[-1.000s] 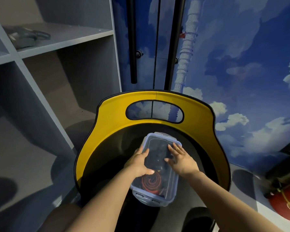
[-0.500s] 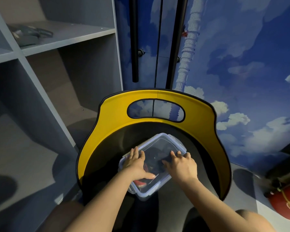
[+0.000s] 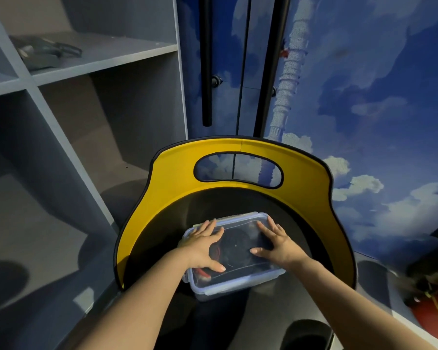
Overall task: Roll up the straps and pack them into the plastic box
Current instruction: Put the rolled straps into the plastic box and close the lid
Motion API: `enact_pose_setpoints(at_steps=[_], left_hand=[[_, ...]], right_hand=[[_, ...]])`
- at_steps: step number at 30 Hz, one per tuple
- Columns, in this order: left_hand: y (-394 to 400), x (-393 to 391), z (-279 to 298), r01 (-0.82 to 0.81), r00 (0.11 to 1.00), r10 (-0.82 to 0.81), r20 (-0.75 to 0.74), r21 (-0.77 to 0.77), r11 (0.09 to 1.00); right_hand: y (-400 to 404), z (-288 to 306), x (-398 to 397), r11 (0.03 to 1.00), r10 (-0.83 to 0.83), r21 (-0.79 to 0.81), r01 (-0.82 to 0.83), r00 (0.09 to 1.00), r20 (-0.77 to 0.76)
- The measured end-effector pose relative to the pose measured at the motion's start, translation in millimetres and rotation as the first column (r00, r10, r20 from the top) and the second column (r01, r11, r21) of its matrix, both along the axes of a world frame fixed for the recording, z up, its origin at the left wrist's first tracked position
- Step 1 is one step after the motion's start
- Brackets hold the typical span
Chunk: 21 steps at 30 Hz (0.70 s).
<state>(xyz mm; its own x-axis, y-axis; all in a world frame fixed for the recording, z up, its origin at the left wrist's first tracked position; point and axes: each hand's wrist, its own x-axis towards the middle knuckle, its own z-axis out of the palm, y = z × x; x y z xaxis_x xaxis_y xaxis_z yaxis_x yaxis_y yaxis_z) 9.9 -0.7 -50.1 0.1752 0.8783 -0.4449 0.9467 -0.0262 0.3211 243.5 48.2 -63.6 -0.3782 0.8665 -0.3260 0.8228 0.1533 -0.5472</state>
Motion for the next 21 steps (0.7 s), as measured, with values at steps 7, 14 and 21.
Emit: enact_pose_setpoints(at_steps=[7,14,21], left_hand=[[-10,9,4,-0.411,0.911,0.411,0.029,0.09,0.907],[-12,14,-5,-0.591,0.806,0.589,0.054,0.051,0.805],[-5,4,-12,-0.626,0.776,0.626,0.075,-0.027,0.779]], right_hand=[[-22,-2,-8,0.982,-0.186,0.04,0.186,0.983,0.001],[-36,-8,-12,0.914,-0.398,0.034,0.405,0.908,-0.13],[-28,0,-10,0.93,-0.366,0.013,0.368,0.927,-0.086]])
